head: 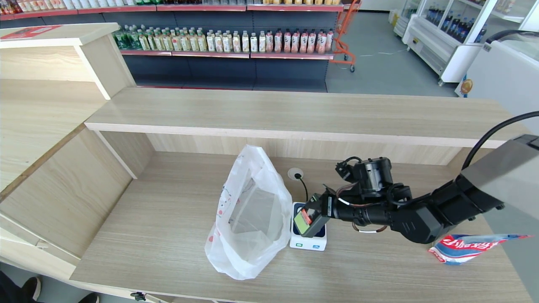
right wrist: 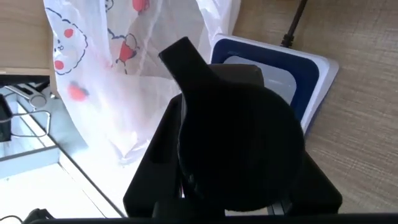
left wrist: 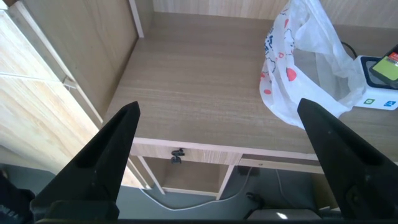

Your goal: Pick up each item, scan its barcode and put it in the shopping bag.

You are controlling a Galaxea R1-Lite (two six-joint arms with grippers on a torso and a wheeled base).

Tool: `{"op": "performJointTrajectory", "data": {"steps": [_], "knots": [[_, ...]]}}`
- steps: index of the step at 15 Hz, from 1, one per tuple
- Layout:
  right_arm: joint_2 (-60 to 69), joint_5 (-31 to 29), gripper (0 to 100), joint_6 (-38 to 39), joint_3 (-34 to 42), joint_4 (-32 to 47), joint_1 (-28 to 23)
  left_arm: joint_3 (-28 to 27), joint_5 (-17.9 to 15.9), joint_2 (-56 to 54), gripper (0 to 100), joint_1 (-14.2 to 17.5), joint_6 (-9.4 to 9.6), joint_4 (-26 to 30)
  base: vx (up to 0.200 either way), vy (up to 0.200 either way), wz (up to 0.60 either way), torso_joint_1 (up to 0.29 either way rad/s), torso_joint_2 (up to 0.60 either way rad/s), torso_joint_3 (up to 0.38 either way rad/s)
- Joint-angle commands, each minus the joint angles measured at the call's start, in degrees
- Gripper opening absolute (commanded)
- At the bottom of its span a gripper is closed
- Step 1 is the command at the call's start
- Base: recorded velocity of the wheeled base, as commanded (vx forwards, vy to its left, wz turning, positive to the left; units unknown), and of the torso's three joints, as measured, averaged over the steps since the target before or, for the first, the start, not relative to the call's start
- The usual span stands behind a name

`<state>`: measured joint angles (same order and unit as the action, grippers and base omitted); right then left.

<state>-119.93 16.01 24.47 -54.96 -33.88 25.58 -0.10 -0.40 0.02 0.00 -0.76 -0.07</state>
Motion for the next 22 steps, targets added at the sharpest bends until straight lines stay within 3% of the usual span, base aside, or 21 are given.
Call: {"op": "performJointTrajectory", "data": {"steps": [1, 7, 10, 11, 14, 18, 22], "knots": [[-0.8, -0.7, 0, 0.0, -0.6, 0.1, 0.6, 0.0, 0.1, 0.0, 100, 0.0, -0.04, 0.0, 0.0, 0.0, 0.0, 0.0, 0.0, 0.0], [12.4, -3.3, 0, -2.6, 1.0, 1.2, 0.4, 0.0, 0.1, 0.0, 100, 0.0, -0.04, 0.0, 0.0, 0.0, 0.0, 0.0, 0.0, 0.0], [17.0, -6.8, 0, -19.7, 6.0, 2.9, -3.3, 0.0, 0.0, 0.0, 100, 0.0, -0.04, 0.0, 0.0, 0.0, 0.0, 0.0, 0.0, 0.0], [17.5, -6.2, 0, -20.7, 7.1, 3.0, -3.7, 0.0, 0.1, 0.0, 100, 0.0, -0.04, 0.0, 0.0, 0.0, 0.0, 0.0, 0.0, 0.0], [15.6, -2.6, 0, -18.5, 7.2, 2.5, -1.8, 0.0, 0.0, 0.0, 100, 0.0, -0.04, 0.0, 0.0, 0.0, 0.0, 0.0, 0.0, 0.0], [3.5, 0.0, 0, -9.4, -5.5, 2.9, 4.2, 0.0, 0.1, 0.0, 100, 0.0, -0.04, 0.0, 0.0, 0.0, 0.0, 0.0, 0.0, 0.0], [-4.1, 4.8, 0, -8.6, -10.8, 2.9, 6.9, 0.0, 0.0, 0.0, 100, 0.0, -0.04, 0.0, 0.0, 0.0, 0.0, 0.0, 0.0, 0.0]]}}
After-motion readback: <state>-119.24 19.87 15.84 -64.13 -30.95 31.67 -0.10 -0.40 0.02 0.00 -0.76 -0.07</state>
